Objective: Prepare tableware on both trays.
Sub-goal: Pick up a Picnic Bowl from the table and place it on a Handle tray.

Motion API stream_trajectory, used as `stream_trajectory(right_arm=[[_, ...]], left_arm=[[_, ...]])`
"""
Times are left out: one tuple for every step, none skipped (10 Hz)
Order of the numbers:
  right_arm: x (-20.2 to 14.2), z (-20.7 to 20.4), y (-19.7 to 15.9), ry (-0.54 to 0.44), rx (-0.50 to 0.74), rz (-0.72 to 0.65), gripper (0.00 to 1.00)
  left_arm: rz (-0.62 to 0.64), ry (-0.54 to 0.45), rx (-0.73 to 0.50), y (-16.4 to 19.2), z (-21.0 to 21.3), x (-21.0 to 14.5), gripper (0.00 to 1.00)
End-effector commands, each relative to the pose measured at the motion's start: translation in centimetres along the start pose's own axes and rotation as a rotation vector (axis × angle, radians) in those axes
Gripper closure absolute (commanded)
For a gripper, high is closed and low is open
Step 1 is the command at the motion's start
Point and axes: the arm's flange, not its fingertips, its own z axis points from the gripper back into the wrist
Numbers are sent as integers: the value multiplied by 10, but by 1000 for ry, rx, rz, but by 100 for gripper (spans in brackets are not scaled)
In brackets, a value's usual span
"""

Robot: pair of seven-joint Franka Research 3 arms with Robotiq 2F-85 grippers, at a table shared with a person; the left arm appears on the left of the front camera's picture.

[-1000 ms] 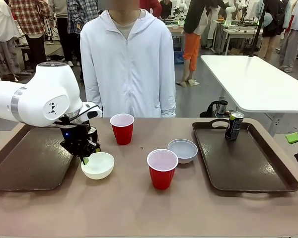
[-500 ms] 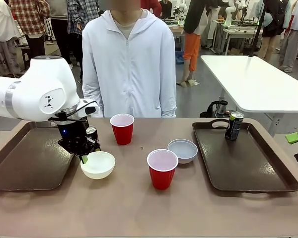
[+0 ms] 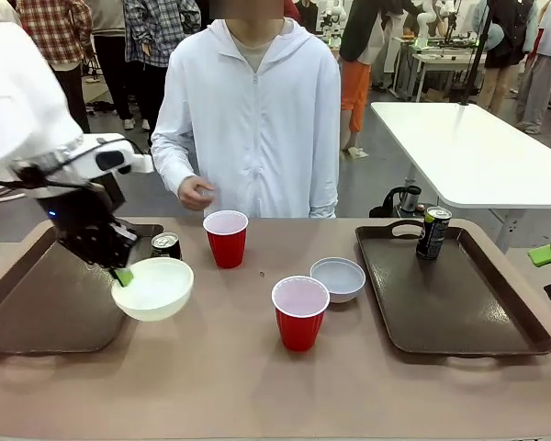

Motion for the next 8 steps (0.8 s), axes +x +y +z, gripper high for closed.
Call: stream_trajectory(right_arm=[[1,1,1,-6,19,0,0],[1,1,1,-6,19,0,0],[1,1,1,-6,19,0,0],[1,1,1,-6,19,0,0],[1,1,1,-6,19,0,0],[1,1,1,-6,19,0,0],[1,1,1,-6,19,0,0],[1,1,1,-6,19,0,0]], left_arm=[[-12,11,20,38,7,3,100],[14,11,28,58,15,10,100],[60,6,27,85,26,15,100],[103,-25,18,113,39,19,100],[148,-54,17,141,50,22,100],[195,-77,26,166,59,25,100],[228,-91,36,186,62,29,100],[259,-104,49,204,61,33,100]])
